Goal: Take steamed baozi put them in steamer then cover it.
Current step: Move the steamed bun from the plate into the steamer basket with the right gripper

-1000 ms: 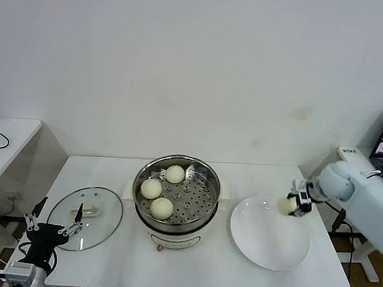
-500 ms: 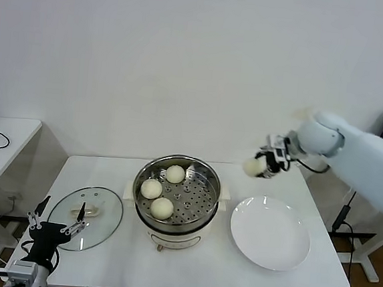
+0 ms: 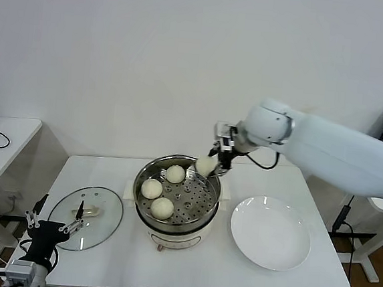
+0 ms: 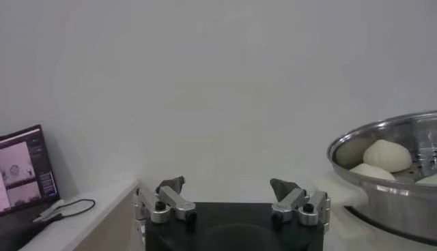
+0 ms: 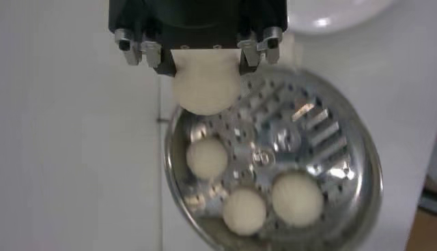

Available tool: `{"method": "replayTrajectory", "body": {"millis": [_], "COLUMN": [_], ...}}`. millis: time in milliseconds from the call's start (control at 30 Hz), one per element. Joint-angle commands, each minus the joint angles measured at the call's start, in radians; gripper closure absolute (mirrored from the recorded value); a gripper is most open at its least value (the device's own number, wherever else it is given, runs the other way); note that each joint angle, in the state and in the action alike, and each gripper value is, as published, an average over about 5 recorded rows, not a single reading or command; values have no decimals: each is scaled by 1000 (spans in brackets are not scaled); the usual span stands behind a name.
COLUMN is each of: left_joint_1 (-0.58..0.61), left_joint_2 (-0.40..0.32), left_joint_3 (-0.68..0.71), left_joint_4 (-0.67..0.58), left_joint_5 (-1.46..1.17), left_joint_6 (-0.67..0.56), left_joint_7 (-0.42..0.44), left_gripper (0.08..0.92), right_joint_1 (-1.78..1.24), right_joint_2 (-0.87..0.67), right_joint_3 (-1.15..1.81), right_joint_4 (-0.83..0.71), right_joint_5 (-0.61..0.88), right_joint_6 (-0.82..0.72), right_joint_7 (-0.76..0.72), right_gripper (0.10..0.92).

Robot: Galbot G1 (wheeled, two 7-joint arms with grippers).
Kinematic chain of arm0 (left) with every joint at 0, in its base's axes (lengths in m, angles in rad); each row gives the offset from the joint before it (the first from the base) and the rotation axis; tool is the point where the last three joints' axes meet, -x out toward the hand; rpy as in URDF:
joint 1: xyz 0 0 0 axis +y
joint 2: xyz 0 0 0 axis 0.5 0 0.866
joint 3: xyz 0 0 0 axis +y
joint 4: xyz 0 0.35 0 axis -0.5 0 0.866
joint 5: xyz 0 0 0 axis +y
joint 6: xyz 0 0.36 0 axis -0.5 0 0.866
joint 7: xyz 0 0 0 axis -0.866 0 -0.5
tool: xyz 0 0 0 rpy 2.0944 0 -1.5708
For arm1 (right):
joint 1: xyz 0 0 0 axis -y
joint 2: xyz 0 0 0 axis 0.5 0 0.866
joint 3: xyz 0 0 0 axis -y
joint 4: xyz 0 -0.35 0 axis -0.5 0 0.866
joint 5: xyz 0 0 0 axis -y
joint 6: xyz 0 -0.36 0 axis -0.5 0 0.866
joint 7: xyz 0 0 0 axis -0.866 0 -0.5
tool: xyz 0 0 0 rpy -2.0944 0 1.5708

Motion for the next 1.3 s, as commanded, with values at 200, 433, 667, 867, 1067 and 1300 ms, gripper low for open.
{"method": "replayTrajectory", "body": {"millis": [200,433,667,867,1067,1300], "left_joint_1": [-9,-19,-28,-32,-29,-26], "left_joint_2": [-8,-10,-10,-11,-11,-11], "left_joint_3": [7,12,20,22,21,19], "left_joint_4": [1,9,22,25,21,13], "left_joint_5": [-2,-3,-2,-2,-2,-2], "left_joint_6": [0,1,0,0,0,1], "left_joint_7": [0,-1,-1,-1,-1,-1], "left_gripper": [177,177,177,177,177,177], "right_joint_1": [-99,-145,-162,-171,-161,-123], "right_joint_2": [162,160,162,159,143,75], "right_joint_3": [-90,-79,-75,-64,-45,2], "right_joint_4": [-38,-65,-85,-92,-81,-16], "right_joint_5": [75,32,-10,-31,-51,-40], "right_joint_6": [-114,-114,-113,-113,-113,-112], "right_joint_7": [124,119,117,116,90,75], "right_gripper": [431,431,431,430,390,225]}}
